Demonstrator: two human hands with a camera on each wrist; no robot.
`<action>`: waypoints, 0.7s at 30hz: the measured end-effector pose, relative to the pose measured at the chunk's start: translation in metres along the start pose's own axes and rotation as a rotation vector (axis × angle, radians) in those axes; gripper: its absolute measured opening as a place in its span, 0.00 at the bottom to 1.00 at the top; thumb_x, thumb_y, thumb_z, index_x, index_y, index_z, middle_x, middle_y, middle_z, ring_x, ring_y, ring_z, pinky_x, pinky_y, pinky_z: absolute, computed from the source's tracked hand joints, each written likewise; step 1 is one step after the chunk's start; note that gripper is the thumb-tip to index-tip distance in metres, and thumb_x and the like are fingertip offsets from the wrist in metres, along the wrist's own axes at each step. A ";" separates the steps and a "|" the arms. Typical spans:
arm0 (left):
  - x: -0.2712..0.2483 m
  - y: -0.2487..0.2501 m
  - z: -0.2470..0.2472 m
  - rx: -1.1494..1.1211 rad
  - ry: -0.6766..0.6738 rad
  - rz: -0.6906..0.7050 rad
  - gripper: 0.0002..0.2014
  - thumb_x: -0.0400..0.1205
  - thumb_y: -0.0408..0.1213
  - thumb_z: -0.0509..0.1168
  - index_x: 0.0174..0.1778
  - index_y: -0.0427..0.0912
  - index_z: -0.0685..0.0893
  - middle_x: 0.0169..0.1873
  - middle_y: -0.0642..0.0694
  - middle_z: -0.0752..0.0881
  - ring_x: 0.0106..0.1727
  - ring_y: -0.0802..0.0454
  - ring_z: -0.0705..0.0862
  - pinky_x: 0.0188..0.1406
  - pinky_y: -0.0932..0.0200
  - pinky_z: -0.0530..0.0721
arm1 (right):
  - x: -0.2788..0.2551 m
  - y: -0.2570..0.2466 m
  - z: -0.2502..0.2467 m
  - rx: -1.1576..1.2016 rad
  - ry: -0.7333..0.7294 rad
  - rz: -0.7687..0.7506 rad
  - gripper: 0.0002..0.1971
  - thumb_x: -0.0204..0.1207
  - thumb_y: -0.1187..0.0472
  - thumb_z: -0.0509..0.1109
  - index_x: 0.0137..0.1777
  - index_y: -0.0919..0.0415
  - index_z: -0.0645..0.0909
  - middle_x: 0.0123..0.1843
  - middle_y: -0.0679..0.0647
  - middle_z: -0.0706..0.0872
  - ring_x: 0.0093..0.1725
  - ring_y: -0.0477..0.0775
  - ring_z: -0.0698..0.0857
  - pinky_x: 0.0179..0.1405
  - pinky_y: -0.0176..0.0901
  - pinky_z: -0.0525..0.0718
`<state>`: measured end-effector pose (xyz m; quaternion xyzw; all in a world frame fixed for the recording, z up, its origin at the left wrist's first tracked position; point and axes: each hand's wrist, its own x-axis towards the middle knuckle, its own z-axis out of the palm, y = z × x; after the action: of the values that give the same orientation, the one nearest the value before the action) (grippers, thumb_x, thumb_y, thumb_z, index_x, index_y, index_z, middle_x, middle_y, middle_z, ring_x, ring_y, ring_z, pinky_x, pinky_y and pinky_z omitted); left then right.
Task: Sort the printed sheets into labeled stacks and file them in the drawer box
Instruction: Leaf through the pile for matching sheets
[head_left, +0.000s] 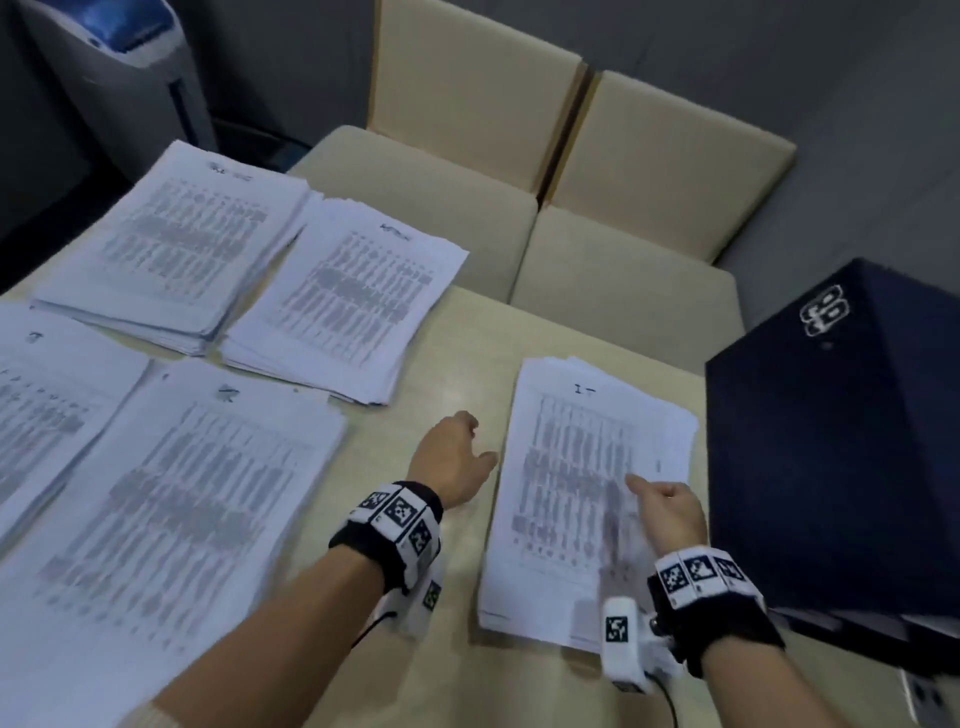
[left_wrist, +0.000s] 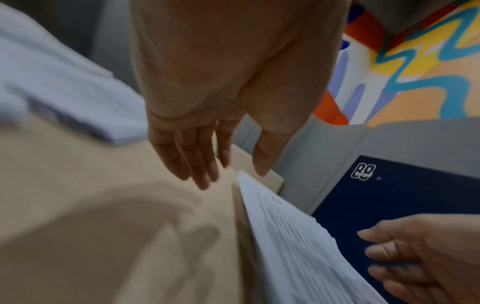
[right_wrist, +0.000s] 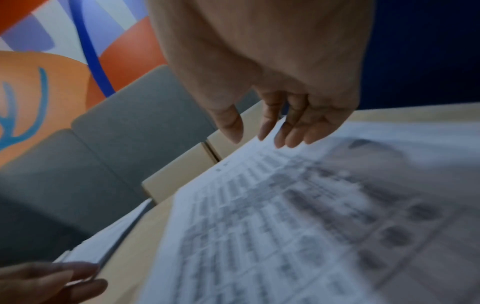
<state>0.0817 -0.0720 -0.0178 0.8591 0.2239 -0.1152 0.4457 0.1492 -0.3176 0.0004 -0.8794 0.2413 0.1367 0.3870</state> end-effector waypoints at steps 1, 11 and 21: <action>-0.002 0.005 0.018 -0.018 0.005 -0.040 0.32 0.81 0.45 0.69 0.78 0.35 0.69 0.71 0.39 0.79 0.68 0.42 0.81 0.65 0.51 0.79 | 0.010 0.013 -0.009 -0.036 0.008 0.006 0.19 0.74 0.47 0.76 0.51 0.63 0.82 0.49 0.57 0.86 0.50 0.61 0.84 0.52 0.47 0.80; -0.011 0.044 0.084 0.042 0.192 -0.081 0.17 0.86 0.37 0.59 0.69 0.35 0.78 0.63 0.38 0.85 0.62 0.39 0.83 0.59 0.52 0.80 | 0.059 0.048 -0.035 0.063 -0.174 -0.003 0.25 0.69 0.53 0.82 0.61 0.63 0.78 0.58 0.55 0.82 0.58 0.57 0.82 0.58 0.45 0.79; -0.001 0.025 0.053 0.065 0.306 -0.182 0.15 0.81 0.44 0.71 0.43 0.39 0.75 0.34 0.45 0.79 0.39 0.42 0.78 0.33 0.54 0.68 | 0.051 0.058 -0.044 -0.020 -0.128 -0.226 0.18 0.81 0.61 0.68 0.29 0.63 0.77 0.28 0.53 0.78 0.32 0.55 0.76 0.33 0.44 0.72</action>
<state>0.0928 -0.1286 -0.0303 0.8567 0.3622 -0.0300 0.3661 0.1635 -0.4004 -0.0278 -0.8943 0.1143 0.1503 0.4057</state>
